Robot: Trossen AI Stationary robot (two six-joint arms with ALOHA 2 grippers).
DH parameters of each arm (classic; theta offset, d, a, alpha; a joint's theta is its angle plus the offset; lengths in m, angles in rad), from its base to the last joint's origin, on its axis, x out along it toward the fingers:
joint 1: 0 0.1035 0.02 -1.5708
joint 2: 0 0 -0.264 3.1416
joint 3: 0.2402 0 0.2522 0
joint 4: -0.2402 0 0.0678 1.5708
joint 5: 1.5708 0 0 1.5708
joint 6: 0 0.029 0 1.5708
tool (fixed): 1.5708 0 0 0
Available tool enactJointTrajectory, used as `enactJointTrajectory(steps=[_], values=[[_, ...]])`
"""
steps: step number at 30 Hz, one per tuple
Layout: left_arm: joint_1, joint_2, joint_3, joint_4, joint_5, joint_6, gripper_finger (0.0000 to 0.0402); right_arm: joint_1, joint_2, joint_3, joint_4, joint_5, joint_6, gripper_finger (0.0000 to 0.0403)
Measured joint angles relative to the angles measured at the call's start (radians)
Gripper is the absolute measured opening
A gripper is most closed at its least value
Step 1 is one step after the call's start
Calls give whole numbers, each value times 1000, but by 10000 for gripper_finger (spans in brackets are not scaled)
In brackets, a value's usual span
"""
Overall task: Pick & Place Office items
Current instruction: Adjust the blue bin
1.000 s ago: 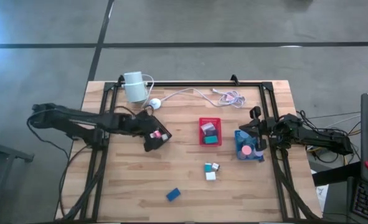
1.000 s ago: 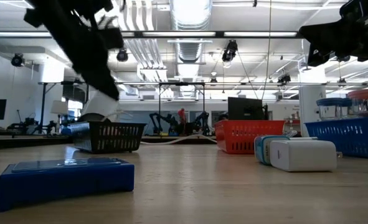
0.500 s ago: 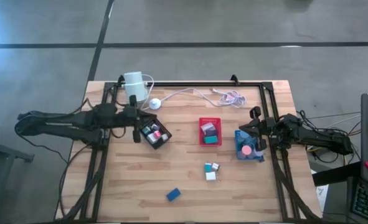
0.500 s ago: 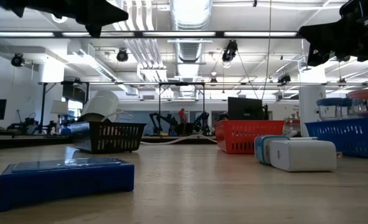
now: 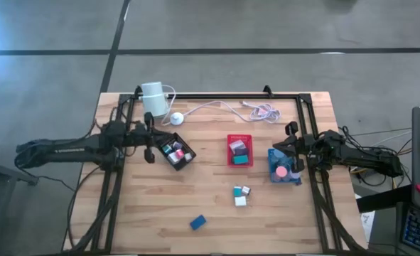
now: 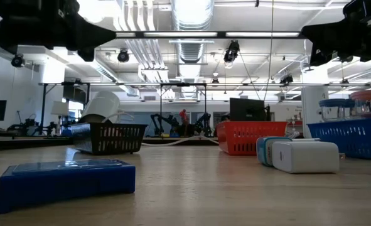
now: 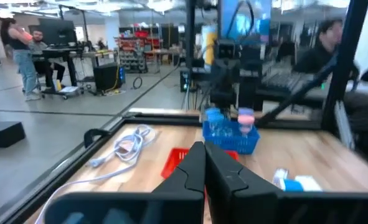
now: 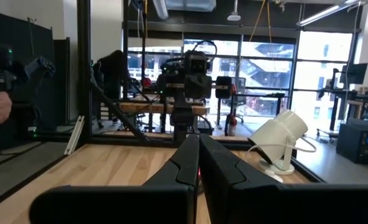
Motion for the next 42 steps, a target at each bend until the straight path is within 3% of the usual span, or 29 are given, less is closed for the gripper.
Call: enactJointTrajectory(steps=[5,24,34,42], values=[[76,-76,-46,-7,118,-38,2,0,0,0,3,1,3,8],[109,-115,-59,-45,121,1,2,0,0,0,3,0,1,8],[109,-233,-60,-74,155,4,3,0,0,0,-1,0,4,8],[109,-222,-60,-77,155,3,3,0,0,0,-1,0,2,8]])
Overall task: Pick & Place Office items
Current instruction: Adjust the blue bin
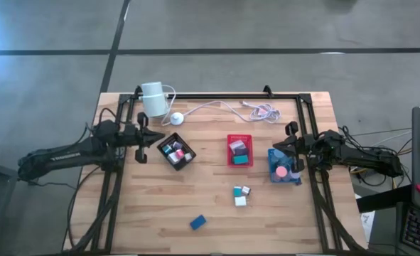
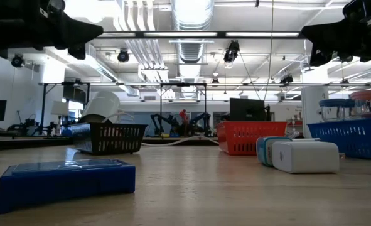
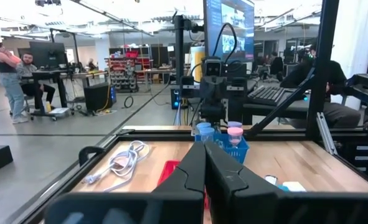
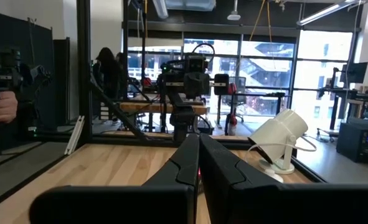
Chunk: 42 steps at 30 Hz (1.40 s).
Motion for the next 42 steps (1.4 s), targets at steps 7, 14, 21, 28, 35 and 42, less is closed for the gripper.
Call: enactJointTrajectory(steps=[7,14,21,28,35,42], values=[[0,21,0,1,-2,4,3,0,0,0,0,81,8,8],[-1,18,6,2,-47,8,3,0,1,0,-1,104,16,8],[-1,18,5,2,-47,13,3,0,26,0,-1,104,15,8],[0,18,4,2,-51,16,3,0,59,0,1,105,13,8],[0,18,4,5,-51,9,3,17,143,136,-98,103,37,8],[0,18,3,1,-52,0,3,65,307,495,-658,245,150,8]])
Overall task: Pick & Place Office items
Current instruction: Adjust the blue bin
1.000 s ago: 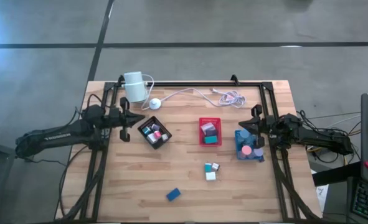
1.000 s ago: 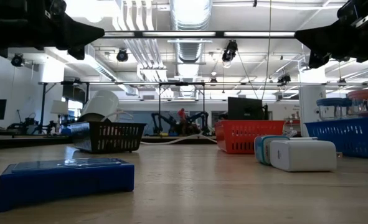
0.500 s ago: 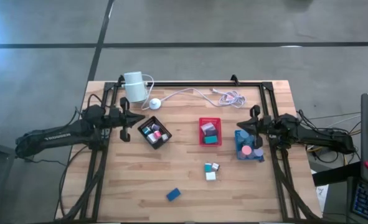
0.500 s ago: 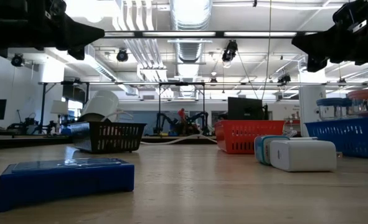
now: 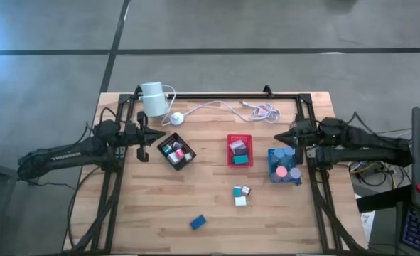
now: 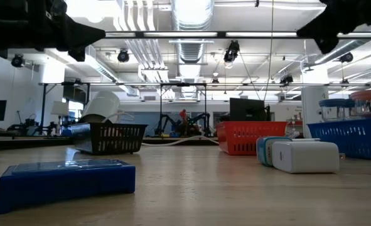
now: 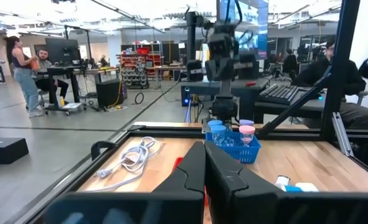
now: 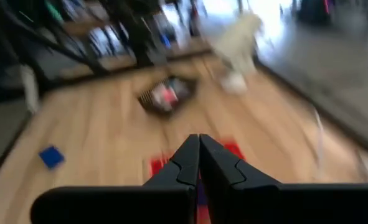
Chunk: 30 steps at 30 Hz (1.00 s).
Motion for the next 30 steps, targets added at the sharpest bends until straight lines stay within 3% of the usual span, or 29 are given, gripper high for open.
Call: enactJointTrajectory(steps=[6,15,26,30], values=[[0,0,-2,-22,0,0,3,70,168,300,-575,187,274,8],[0,0,-2,-23,0,0,3,164,394,524,-1160,222,783,8],[0,0,-1,-23,0,0,3,295,432,281,-1179,178,1094,8],[0,0,-1,-23,0,1,3,340,425,267,-1180,147,1183,8]])
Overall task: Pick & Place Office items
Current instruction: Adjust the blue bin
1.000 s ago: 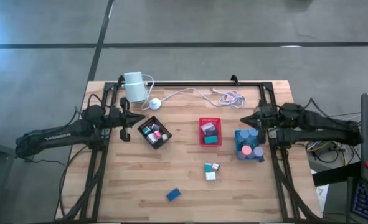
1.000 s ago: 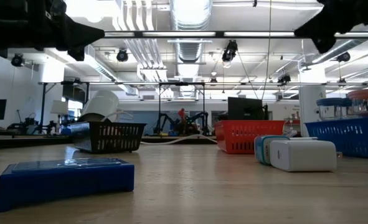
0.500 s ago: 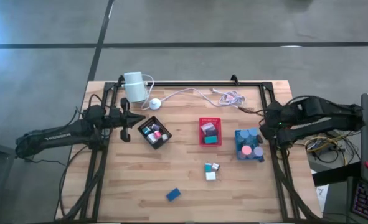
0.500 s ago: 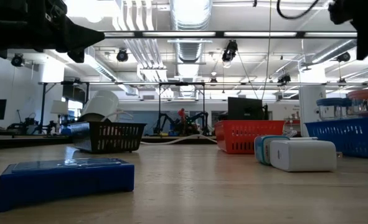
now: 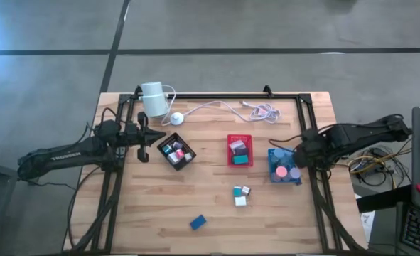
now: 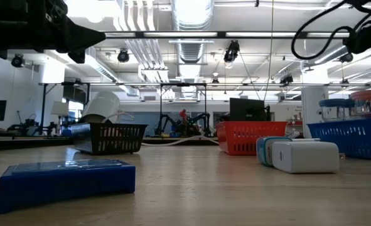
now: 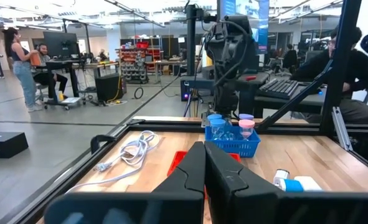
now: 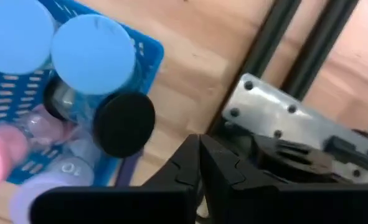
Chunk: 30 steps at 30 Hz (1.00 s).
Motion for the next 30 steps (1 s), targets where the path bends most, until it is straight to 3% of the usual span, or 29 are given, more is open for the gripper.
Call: enactJointTrajectory(steps=[7,14,21,26,30], values=[[0,0,0,0,0,0,3,39,23,22,15,15,-11,8],[0,0,0,0,0,12,3,70,109,170,118,52,-251,8],[0,0,0,0,0,23,3,193,403,353,188,-6,-554,8],[0,0,0,0,0,23,3,251,594,457,136,-9,-621,9],[0,0,0,0,0,27,3,280,653,514,141,-46,-616,29]])
